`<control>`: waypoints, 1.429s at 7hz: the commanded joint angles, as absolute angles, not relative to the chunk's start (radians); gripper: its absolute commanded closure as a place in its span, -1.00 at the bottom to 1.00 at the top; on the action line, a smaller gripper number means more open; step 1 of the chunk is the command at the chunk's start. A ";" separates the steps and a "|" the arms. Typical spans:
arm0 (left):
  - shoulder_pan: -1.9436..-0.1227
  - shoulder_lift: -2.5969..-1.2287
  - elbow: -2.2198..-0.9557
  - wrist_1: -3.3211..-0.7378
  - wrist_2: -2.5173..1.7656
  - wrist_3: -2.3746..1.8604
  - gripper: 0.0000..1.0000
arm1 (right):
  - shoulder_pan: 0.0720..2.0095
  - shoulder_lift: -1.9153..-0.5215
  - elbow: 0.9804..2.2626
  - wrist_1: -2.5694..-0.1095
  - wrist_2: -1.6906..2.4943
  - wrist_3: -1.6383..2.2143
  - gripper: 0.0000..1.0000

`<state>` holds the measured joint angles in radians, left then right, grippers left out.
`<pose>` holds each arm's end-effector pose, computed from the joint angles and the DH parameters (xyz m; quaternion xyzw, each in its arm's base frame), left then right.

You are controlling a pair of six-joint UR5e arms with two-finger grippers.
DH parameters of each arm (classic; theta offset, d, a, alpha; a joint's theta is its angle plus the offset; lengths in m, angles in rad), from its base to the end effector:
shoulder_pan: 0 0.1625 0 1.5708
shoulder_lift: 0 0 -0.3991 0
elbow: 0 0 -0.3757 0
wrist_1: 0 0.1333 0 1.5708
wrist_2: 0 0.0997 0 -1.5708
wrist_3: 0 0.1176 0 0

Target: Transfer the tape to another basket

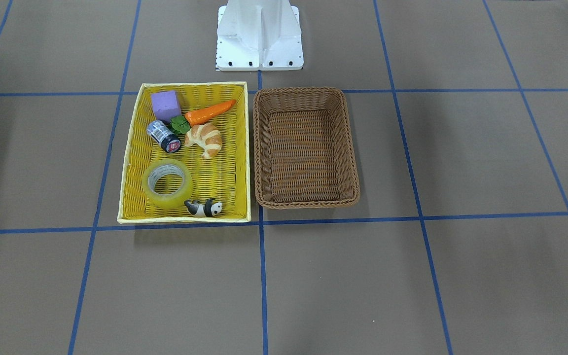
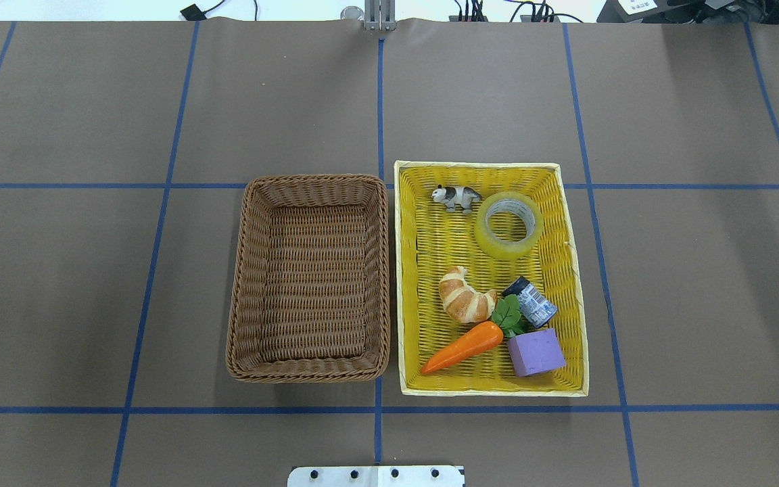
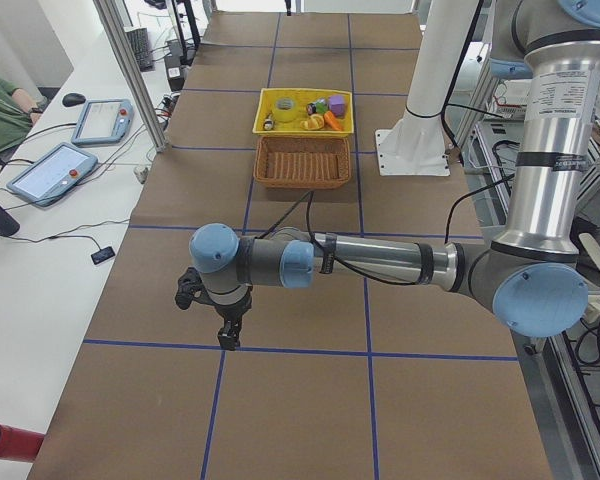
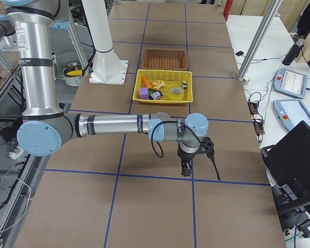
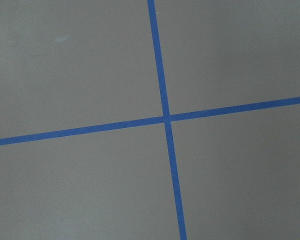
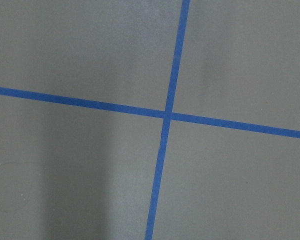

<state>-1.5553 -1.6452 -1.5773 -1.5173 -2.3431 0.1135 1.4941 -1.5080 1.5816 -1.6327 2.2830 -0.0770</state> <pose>-0.0434 -0.5068 0.6116 0.0311 0.3755 0.0649 0.9240 0.0179 -0.5033 0.6210 0.0055 -0.3486 -0.0740 0.9343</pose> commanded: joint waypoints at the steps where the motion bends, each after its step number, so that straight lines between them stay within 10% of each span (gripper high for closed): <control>1: -1.555 -1.634 -1.583 -1.517 -2.342 0.114 -0.97 | 1.496 -1.511 1.591 -1.640 2.280 -0.080 -1.00; 10: -1.565 -1.635 -1.589 -1.516 -2.339 0.114 -0.97 | 1.496 -1.539 1.704 -1.629 2.279 -0.077 -1.00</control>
<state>-1.5609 -1.6352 -1.5884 -1.5156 -2.3400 0.1135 1.4956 -1.5383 1.6726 -1.6288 2.2810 -0.0774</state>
